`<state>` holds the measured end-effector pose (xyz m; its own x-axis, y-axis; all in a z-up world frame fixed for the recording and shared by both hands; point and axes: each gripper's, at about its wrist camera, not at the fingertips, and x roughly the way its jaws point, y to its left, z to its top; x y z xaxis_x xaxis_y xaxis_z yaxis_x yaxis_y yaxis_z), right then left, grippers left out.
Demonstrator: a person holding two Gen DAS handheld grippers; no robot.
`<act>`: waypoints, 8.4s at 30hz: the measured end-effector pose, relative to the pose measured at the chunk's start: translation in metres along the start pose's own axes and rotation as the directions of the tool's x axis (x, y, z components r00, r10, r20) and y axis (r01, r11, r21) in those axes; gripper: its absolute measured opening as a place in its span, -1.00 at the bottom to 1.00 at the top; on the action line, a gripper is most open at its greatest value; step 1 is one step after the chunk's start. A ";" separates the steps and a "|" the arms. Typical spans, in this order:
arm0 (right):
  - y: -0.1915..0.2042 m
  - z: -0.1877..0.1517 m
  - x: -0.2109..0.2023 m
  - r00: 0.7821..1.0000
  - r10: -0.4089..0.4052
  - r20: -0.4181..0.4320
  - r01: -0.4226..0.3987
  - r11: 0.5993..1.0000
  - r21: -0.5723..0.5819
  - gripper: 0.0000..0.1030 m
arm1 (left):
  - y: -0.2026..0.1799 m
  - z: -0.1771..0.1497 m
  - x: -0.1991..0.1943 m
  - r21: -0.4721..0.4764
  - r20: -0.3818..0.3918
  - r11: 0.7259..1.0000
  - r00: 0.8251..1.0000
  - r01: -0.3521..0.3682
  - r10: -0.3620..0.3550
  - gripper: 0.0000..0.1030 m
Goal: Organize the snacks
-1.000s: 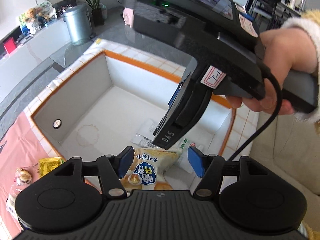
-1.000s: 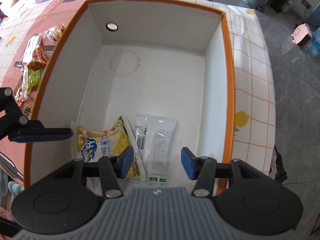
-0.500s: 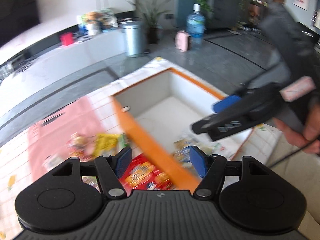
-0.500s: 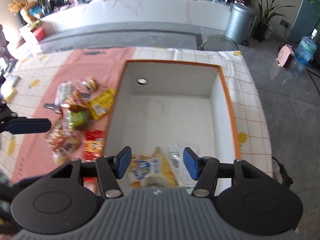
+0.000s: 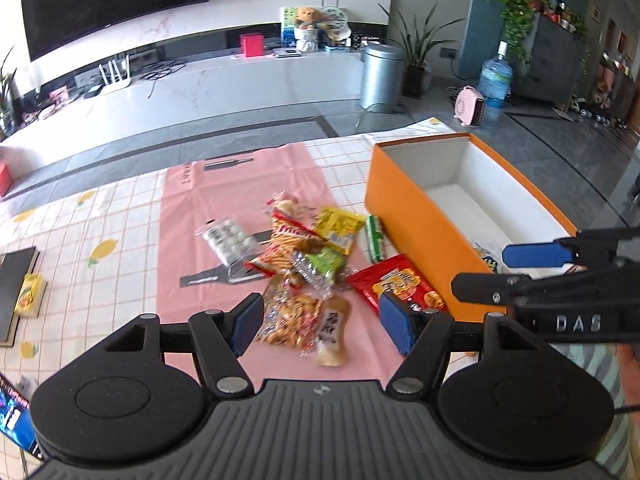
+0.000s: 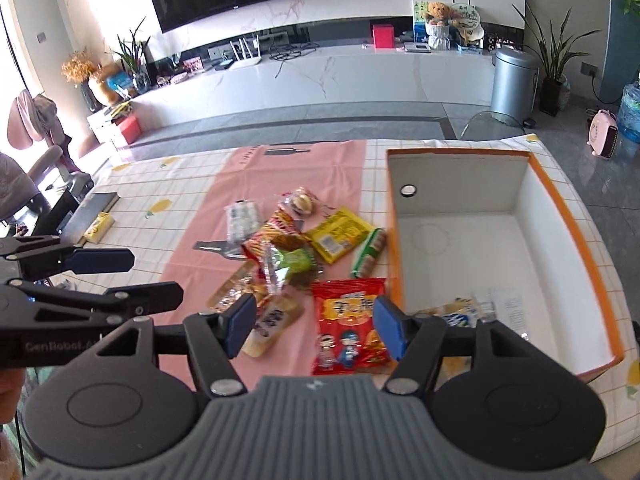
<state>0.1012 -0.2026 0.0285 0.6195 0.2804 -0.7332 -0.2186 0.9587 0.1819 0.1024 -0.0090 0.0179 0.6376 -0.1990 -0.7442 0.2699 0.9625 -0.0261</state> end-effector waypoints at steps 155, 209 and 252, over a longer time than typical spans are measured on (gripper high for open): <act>0.000 -0.061 0.159 0.990 -0.047 -0.135 0.065 0.989 0.129 0.34 | 0.067 -0.048 0.145 -0.416 -0.332 0.884 0.941 -0.212 0.070 0.75; 0.032 -0.068 0.167 0.984 -0.105 -0.145 0.097 0.993 -0.060 0.28 | 0.072 -0.079 0.128 -0.209 -0.061 0.976 0.995 0.064 -0.078 0.26; -0.042 0.026 0.027 1.000 -0.010 -0.008 0.008 0.993 -0.121 0.28 | -0.005 0.020 0.026 -0.147 0.159 0.976 0.977 0.163 -0.139 -0.76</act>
<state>0.1472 -0.2336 0.0182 0.6155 0.2709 -0.7402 -0.3029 0.9483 0.0951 0.1319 -0.0231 0.0118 0.7006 -0.3578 -0.6174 0.2613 0.9338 -0.2446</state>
